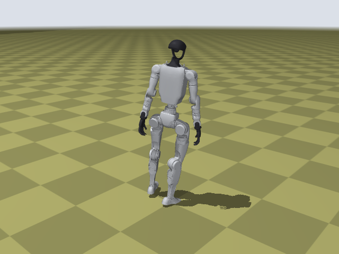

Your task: Upper body actions

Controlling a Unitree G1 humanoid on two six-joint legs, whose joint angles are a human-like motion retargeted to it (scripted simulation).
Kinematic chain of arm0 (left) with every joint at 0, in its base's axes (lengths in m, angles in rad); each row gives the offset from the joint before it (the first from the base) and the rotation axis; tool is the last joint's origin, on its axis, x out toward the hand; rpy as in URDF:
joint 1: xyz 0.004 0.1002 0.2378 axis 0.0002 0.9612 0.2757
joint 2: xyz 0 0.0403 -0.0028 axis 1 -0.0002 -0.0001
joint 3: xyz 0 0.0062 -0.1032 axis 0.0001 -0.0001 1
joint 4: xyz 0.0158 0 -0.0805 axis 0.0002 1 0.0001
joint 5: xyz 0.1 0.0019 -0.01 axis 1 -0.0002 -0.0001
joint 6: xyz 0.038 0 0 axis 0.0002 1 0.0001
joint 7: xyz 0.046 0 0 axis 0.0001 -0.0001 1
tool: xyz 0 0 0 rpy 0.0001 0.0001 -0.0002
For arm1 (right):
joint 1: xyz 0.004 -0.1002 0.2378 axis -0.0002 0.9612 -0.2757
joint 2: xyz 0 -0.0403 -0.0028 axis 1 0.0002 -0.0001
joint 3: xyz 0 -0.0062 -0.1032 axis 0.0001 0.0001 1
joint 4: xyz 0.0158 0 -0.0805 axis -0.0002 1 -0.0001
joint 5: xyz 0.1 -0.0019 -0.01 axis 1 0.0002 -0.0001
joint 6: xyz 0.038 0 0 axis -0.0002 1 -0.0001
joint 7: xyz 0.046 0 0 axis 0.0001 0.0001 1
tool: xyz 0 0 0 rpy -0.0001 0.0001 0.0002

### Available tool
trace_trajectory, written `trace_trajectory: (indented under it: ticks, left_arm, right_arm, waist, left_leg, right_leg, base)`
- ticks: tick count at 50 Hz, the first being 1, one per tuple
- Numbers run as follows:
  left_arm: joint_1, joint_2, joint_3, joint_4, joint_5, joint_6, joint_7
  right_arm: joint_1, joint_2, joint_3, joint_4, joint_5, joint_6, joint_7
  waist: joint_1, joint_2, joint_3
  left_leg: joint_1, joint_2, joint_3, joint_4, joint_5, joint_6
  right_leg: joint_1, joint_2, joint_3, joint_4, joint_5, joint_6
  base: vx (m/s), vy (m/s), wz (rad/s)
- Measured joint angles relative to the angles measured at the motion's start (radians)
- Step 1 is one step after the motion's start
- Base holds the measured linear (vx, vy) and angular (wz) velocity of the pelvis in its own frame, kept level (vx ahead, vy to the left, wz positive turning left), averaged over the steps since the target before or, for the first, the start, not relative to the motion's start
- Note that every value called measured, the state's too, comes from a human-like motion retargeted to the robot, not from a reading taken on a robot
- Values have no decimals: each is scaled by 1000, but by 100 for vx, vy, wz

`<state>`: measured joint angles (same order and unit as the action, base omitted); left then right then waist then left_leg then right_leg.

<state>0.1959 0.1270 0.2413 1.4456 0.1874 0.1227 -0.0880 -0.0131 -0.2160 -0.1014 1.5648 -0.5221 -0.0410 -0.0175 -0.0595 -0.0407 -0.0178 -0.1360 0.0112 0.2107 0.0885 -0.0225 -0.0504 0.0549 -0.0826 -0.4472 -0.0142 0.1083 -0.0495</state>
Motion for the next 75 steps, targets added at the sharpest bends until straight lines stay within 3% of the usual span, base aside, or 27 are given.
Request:
trace_trajectory:
  ticks: [4, 12, 18, 20, 25, 29, 36, 40, 44, 47, 52, 60, 65, 70, 75]
  left_arm:
    - [-11, 7, 8, 13, 8, 11, -8]
    - [-26, 52, 21, -46, -12, 3, -12]
    - [-23, 99, 55, -34, -19, 28, -21]
    - [-16, 107, 72, -29, -15, 36, -22]
    - [-10, 118, 96, -29, -19, 44, -23]
    - [-9, 133, 131, -37, -16, 39, -23]
    - [-3, 158, 158, -33, -7, 23, 30]
    - [-11, 131, 166, -20, -32, 20, 38]
    - [-9, 117, 147, -20, -32, 9, 20]
    - [-4, 121, 125, -34, 35, 5, 18]
    - [3, 136, 87, -67, 80, -11, 28]
    - [11, 139, 136, -60, 24, 3, 21]
    - [2, 132, 147, -49, -15, 6, 32]
    - [-4, 90, 154, -66, -55, -20, 80]
    - [-16, 86, 157, -112, -71, -34, 77]
  right_arm:
    - [12, 12, -6, -1, 39, -5, 8]
    - [10, 39, 30, 3, 47, -15, 14]
    - [-14, 58, 84, 4, 38, -27, 20]
    - [-11, 60, 94, 3, 28, -31, 15]
    - [5, 56, 103, 28, 21, -30, -1]
    - [-3, 65, 97, 57, 8, -17, 4]
    - [14, 64, 36, 19, -34, -35, 31]
    - [-4, 30, -3, -6, -62, -40, 2]
    - [-13, -11, -26, -29, -11, -54, -22]
    - [-2, -27, -63, -16, 57, -45, -32]
    - [29, -34, -117, 12, 129, -29, -14]
    - [52, -37, -110, 15, 52, -24, -42]
    - [51, -48, -135, 4, 64, -29, -40]
    - [20, -85, -137, -25, 51, -34, -50]
    - [-25, -115, -112, -47, 19, -41, -76]
  waist:
    - [2, -7, -17]
    - [25, -16, 19]
    - [34, -10, 12]
    - [32, -10, -3]
    - [48, -4, -18]
    - [36, -77, -30]
    - [76, -176, -69]
    - [95, -159, -70]
    - [25, -126, -50]
    - [-25, -108, -70]
    - [7, -108, -61]
    - [-8, -98, -51]
    - [-4, -107, -26]
    - [48, -75, 6]
    - [-4, -25, 93]
  left_leg:
    - [20, -20, 5, -40, -4, 30]
    - [56, -5, 16, -56, -34, 54]
    - [66, 43, 72, -80, -44, 59]
    - [57, 53, 79, -81, -46, 55]
    - [64, 82, 73, -81, -50, 40]
    - [66, 27, 45, -82, -47, 27]
    - [62, 5, 57, -84, -26, -15]
    - [56, 47, 120, -87, -6, -29]
    - [72, 68, 128, -92, 8, -34]
    - [58, 70, 99, -92, 10, -36]
    - [75, 62, 107, -98, 6, -32]
    - [77, 47, 108, -97, -3, -20]
    - [67, 13, 121, -94, -8, 1]
    - [54, 24, 222, -102, -26, 7]
    - [43, 63, 253, -100, -13, 18]
  right_leg:
    - [4, -15, -17, 16, -2, 23]
    - [-38, -24, -10, 163, -7, 73]
    - [-157, -26, 146, 320, 81, 154]
    - [-186, -34, 196, 334, 88, 157]
    - [-148, -125, 37, 238, 129, -39]
    - [-110, -173, 108, 151, 155, 114]
    - [-40, -195, 1, -10, 115, 151]
    - [-78, -170, 11, 4, 109, 140]
    - [-45, -147, 0, 0, 99, 138]
    - [-27, -138, -33, -13, 94, 138]
    - [-26, -144, -19, -3, 92, 139]
    - [-29, -155, -2, -5, 101, 146]
    - [-61, -195, 38, 11, 119, 153]
    - [-157, -208, 80, 43, 140, 149]
    - [-159, -193, 12, 53, 108, 130]
  base:
    - [22, 14, 2]
    - [17, 10, -25]
    - [4, 2, -58]
    - [6, -4, -26]
    - [3, -11, -5]
    - [-4, -26, 28]
    - [-3, -28, 4]
    - [-11, -19, -33]
    - [-4, -9, 24]
    - [3, 4, 57]
    - [3, 3, -10]
    - [-1, 6, -7]
    - [-8, 11, -19]
    - [-15, 14, -98]
    - [-28, -2, -23]
